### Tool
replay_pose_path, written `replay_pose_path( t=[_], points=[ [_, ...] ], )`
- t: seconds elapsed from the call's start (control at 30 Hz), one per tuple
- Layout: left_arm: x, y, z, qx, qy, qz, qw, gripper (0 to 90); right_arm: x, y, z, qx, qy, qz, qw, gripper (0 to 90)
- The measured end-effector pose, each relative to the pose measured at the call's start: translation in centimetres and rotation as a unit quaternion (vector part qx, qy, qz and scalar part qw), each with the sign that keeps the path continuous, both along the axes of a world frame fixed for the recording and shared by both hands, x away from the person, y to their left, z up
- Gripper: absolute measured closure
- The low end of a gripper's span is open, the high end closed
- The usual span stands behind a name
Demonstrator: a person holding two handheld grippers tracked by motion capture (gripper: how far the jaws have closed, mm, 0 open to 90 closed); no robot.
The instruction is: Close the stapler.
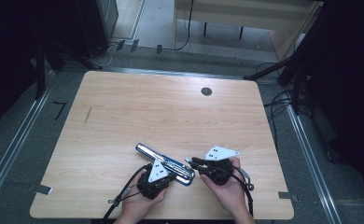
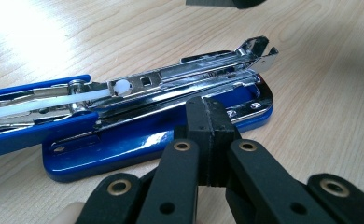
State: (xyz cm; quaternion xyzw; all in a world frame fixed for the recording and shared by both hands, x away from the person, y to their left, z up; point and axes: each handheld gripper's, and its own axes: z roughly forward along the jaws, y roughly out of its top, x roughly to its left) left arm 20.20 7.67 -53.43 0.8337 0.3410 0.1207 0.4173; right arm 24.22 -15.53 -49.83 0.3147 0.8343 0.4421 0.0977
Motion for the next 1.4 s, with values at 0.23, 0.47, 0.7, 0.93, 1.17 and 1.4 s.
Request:
replay_pose_path(
  t=[0.23, 0.47, 0.7, 0.93, 1.17, 1.4],
  points=[
    [0.0, 0.0, 0.0, -0.001, 0.000, 0.001, 1.0000, 90.0, -0.3, 0.7, 0.2, -0.004, 0.003, 0.014, 0.9999, 79.9],
    [0.0, 0.0, 0.0, -0.001, 0.000, 0.001, 1.0000, 90.0, -0.6, 1.5, 0.2, -0.014, 0.007, 0.035, 0.9993, 79.9],
    [0.0, 0.0, 0.0, -0.001, 0.000, 0.001, 1.0000, 90.0, -0.7, 2.0, 0.0, -0.022, 0.011, 0.047, 0.9986, 79.9],
    [0.0, 0.0, 0.0, -0.001, 0.000, 0.001, 1.0000, 90.0, -0.8, 2.7, -0.3, -0.040, 0.017, 0.057, 0.9974, 79.8],
    [0.0, 0.0, 0.0, -0.001, 0.001, 0.000, 1.0000, 90.0, -0.8, 3.0, -0.6, -0.050, 0.017, 0.054, 0.9971, 79.8],
    [0.0, 0.0, 0.0, -0.002, 0.001, 0.000, 1.0000, 90.0, -0.7, 3.0, -0.5, -0.049, 0.020, 0.052, 0.9972, 79.8]
  ],
)
